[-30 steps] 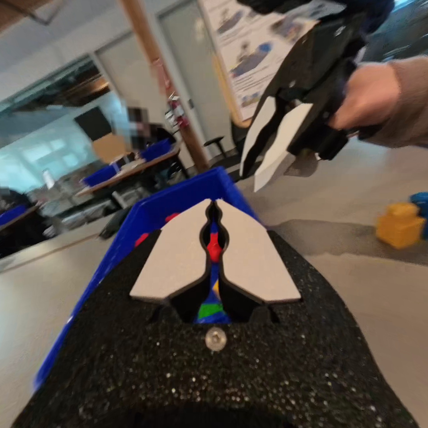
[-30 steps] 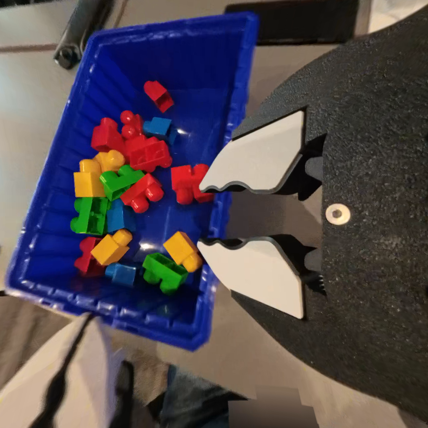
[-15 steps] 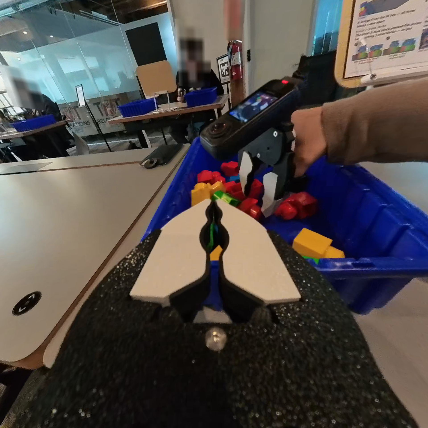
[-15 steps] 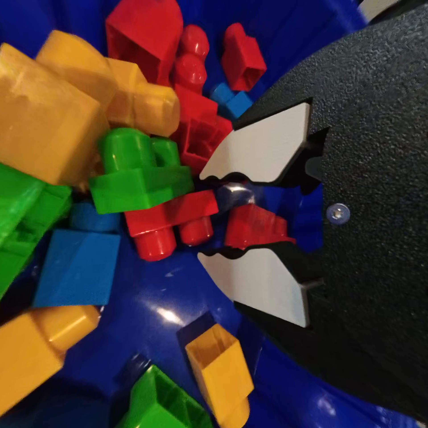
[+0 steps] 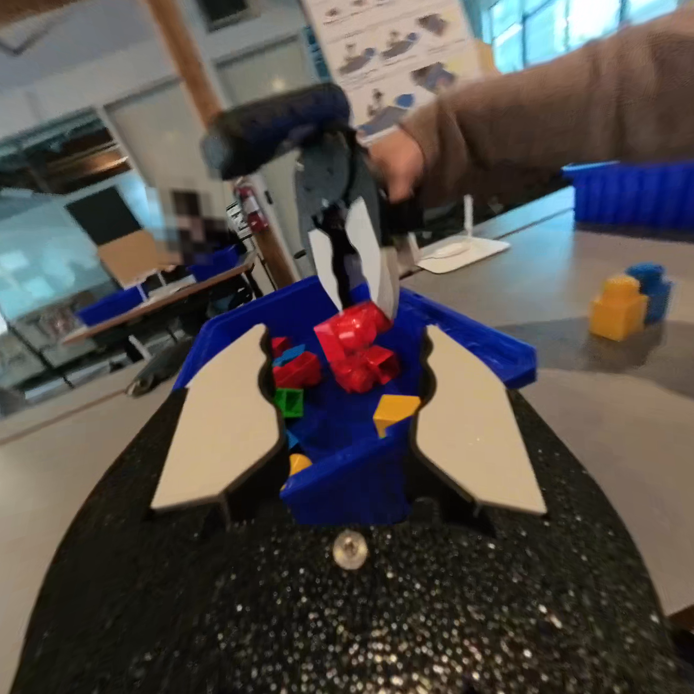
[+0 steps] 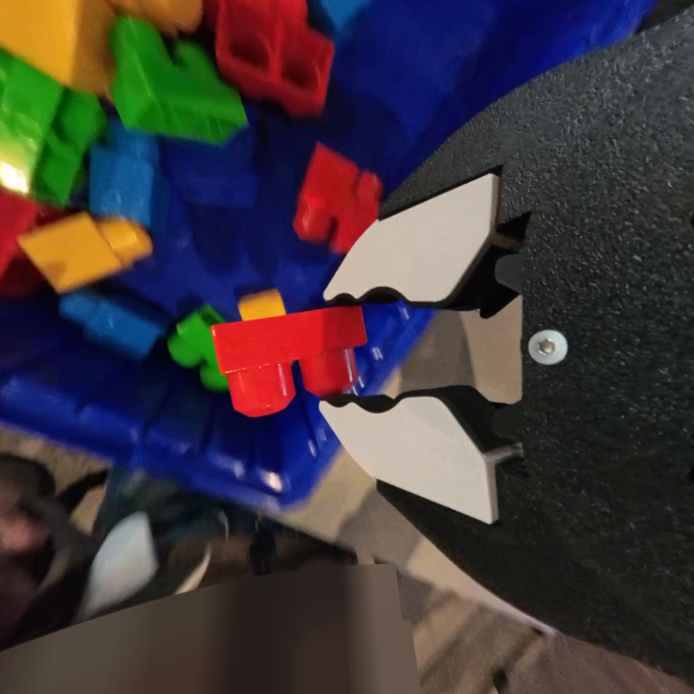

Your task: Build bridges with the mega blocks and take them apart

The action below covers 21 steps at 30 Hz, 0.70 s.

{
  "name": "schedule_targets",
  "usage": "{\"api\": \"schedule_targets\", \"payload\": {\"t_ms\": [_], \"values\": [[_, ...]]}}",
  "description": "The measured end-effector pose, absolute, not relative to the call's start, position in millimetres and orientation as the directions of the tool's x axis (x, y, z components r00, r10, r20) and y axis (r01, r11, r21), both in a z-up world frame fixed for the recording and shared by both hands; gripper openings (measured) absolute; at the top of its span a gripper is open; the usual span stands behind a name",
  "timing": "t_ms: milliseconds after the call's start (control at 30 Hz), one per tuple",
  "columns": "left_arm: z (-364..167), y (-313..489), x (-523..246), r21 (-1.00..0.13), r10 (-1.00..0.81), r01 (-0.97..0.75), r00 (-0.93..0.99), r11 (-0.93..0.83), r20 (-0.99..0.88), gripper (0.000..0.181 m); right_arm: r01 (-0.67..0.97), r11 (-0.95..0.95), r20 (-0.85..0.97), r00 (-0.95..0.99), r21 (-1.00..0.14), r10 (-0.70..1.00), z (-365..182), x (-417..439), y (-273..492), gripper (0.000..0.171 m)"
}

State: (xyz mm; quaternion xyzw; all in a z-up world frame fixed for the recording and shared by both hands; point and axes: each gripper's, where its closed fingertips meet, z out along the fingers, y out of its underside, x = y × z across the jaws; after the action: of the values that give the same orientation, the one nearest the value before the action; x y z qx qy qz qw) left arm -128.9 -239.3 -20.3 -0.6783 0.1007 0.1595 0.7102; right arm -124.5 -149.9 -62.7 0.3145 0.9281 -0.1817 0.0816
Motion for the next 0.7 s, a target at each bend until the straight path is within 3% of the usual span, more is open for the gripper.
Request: {"api": "schedule_targets", "payload": {"t_ms": [133,367,433,500,700], "values": [[-15,-220,-79,-0.795,0.074,-0.604,0.797,0.063,-0.600,0.085,0.673,0.711,-0.436,-0.713,-0.205,0.549,-27,-60,-160,0.045],[-21,-183,-15,-0.559,0.051,-0.828,0.561,0.054,-0.826,0.074,0.701,0.707,-0.575,-0.616,-0.089,0.538,-17,32,-176,0.045],[-21,-177,3,-0.529,0.050,-0.845,0.533,0.083,-0.844,0.065,0.716,0.692,-0.587,-0.602,-0.096,0.541,-18,47,-178,0.045],[-21,-175,22,-0.493,0.045,-0.860,0.502,0.131,-0.864,0.042,0.724,0.683,-0.587,-0.597,-0.101,0.546,-19,61,-177,0.045],[-29,-163,47,-0.566,-0.073,-0.811,0.562,0.146,-0.824,0.039,0.801,0.558,-0.595,-0.562,-0.217,0.575,-23,82,-169,0.045]]}}
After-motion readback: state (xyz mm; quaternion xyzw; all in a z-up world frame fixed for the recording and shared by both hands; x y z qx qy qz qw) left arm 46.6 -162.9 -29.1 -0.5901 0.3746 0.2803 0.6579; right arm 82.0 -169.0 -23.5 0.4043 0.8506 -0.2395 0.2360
